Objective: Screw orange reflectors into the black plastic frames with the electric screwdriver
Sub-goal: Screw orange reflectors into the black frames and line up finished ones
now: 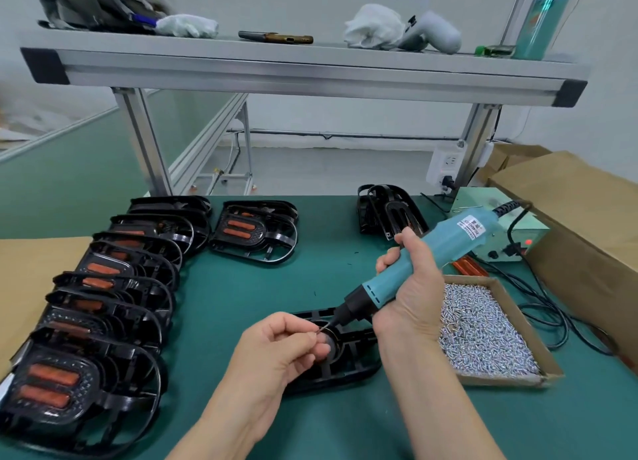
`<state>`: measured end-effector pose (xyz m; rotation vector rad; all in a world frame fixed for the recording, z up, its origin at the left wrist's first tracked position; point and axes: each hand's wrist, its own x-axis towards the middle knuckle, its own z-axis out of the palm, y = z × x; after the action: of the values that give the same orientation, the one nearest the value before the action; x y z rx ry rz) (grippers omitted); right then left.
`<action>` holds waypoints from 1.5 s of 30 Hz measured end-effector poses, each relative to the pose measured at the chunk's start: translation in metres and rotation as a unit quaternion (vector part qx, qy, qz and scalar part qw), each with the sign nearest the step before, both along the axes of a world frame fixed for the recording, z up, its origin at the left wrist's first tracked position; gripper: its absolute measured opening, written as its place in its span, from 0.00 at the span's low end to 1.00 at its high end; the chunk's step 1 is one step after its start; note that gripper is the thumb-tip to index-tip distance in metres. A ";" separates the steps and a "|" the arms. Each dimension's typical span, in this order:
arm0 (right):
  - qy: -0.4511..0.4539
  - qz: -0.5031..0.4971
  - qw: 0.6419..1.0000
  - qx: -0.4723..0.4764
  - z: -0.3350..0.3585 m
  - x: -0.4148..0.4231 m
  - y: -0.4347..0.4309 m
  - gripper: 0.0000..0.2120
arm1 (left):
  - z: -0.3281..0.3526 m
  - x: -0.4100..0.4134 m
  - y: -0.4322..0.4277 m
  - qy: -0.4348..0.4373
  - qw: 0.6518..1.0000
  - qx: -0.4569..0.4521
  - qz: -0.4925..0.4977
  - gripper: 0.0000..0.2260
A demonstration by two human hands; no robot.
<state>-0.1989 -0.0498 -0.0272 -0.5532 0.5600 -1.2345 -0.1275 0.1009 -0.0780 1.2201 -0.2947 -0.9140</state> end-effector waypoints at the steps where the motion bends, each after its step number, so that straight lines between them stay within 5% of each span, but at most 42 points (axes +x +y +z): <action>1: 0.003 -0.004 1.000 -0.003 0.000 0.001 0.001 0.16 | -0.001 0.000 0.000 0.005 1.000 -0.003 0.007 0.05; 6: 0.023 -0.021 1.000 -0.005 -0.002 0.005 0.003 0.14 | -0.004 -0.003 0.000 0.022 0.998 -0.037 0.037 0.07; 13: 0.033 -0.043 0.997 0.056 -0.001 0.008 0.004 0.13 | -0.013 -0.015 -0.001 -0.247 0.959 -0.062 0.124 0.13; 16: 0.028 -0.031 0.996 0.079 -0.002 0.008 0.005 0.14 | -0.016 -0.015 0.002 -0.310 0.937 -0.070 0.143 0.07; 20: 0.032 -0.030 0.995 0.085 -0.003 0.009 0.007 0.14 | -0.019 -0.014 0.003 -0.375 0.913 -0.055 0.151 0.17; 23: 0.039 -0.024 0.995 0.093 -0.002 0.011 0.009 0.13 | -0.015 -0.013 0.005 -0.502 0.843 -0.049 0.183 0.14; 28: 0.032 -0.002 0.992 0.122 -0.005 0.010 0.008 0.09 | -0.027 -0.002 0.006 -0.730 0.645 -0.052 0.219 0.09; 30: 0.034 0.000 0.990 0.135 -0.009 0.008 0.007 0.07 | -0.029 0.001 0.004 -0.755 0.609 -0.058 0.234 0.13; 41: 0.030 -0.008 0.990 0.138 -0.008 0.007 0.001 0.08 | -0.028 0.002 -0.002 -0.767 0.600 -0.045 0.225 0.07; 45: 0.029 -0.013 0.991 0.127 -0.007 0.005 -0.001 0.09 | -0.031 0.003 -0.001 -0.756 0.623 -0.040 0.198 0.09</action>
<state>-0.1938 -0.0507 -0.0343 -0.3689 0.7628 -1.1535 -0.1248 0.0998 -0.1090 1.6141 -1.3122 0.7570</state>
